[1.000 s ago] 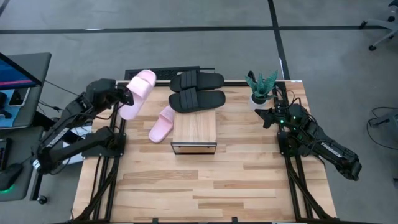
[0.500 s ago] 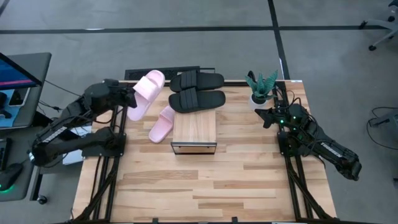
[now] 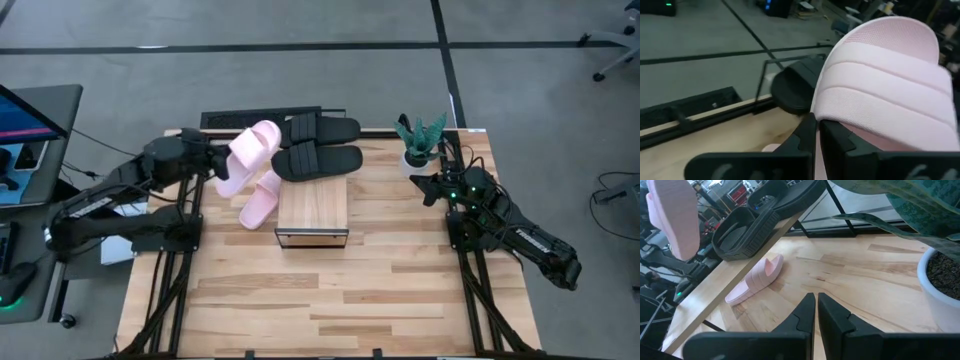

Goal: Pick and place slides into the shelf
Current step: Put the left pink slide on the shelf

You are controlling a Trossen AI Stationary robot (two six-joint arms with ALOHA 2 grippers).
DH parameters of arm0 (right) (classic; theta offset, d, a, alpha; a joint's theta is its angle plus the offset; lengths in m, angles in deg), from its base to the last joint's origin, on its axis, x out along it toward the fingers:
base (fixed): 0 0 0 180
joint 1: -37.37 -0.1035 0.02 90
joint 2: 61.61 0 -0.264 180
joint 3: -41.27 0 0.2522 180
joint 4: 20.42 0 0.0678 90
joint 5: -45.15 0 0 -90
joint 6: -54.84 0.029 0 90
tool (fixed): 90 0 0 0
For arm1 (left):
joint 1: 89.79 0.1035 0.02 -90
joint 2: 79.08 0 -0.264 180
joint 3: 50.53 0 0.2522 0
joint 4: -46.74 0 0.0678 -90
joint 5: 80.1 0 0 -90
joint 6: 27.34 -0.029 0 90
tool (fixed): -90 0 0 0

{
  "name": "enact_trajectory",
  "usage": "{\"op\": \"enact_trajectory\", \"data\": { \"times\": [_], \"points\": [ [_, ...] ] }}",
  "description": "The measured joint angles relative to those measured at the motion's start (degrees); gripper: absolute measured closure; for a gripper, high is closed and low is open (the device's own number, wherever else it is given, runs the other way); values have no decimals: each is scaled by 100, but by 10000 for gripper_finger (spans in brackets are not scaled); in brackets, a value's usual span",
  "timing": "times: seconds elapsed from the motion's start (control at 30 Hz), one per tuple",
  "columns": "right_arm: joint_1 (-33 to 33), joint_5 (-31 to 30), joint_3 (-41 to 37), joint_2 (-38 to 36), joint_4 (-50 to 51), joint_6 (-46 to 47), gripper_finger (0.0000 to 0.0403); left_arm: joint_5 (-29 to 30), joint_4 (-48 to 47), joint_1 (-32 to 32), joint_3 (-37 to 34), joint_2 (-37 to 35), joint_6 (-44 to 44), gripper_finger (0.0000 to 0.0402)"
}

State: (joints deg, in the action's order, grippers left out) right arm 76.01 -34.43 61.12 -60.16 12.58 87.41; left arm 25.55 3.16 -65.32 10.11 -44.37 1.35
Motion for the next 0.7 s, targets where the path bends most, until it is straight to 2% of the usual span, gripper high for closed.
{"op": "enact_trajectory", "data": {
  "times": [0.27,0.43,0.7],
  "points": [
    [2,2,1,-1,1,1,390,-50,692,-558,0,645,-267,401],
    [2,-1,0,-2,1,1,390,-283,1187,-786,9,1008,-311,401],
    [-1,0,0,0,1,1,390,-302,1118,-1072,617,1718,-667,401]
  ]
}}
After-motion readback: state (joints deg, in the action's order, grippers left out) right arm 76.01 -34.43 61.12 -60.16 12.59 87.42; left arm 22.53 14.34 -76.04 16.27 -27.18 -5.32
